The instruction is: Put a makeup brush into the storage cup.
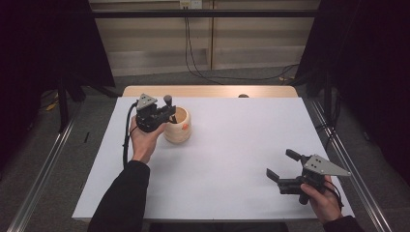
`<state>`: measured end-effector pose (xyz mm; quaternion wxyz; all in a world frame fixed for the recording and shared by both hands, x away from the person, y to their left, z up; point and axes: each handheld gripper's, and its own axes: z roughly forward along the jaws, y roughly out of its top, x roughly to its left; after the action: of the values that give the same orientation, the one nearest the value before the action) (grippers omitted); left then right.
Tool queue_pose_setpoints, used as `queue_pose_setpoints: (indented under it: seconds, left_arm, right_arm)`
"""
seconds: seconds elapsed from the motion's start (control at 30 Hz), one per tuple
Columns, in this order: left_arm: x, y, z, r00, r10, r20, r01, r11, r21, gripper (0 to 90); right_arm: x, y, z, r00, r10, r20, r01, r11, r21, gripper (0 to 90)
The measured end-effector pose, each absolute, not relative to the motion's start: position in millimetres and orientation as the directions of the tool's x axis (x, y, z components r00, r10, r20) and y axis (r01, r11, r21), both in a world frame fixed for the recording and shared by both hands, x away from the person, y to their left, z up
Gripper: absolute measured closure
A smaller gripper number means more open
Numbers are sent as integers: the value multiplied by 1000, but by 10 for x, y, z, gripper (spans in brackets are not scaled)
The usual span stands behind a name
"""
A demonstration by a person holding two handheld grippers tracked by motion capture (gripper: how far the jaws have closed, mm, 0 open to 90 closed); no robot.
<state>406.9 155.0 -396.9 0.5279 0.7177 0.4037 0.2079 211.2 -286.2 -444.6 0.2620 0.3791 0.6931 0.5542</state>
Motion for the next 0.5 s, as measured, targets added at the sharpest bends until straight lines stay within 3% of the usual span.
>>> queue_pose_setpoints:
  seconds: [0.27,0.5]
  left_arm:
    - [4048,1513,-3956,566,816,-115,339,-103,935,592]
    - [4055,1513,-3960,571,813,-114,333,-102,937,374]
  right_arm:
    - [2117,-2865,-4452,-576,815,58,235,98,967,0]
    - [2117,-2861,-4452,-578,814,57,236,100,967,0]
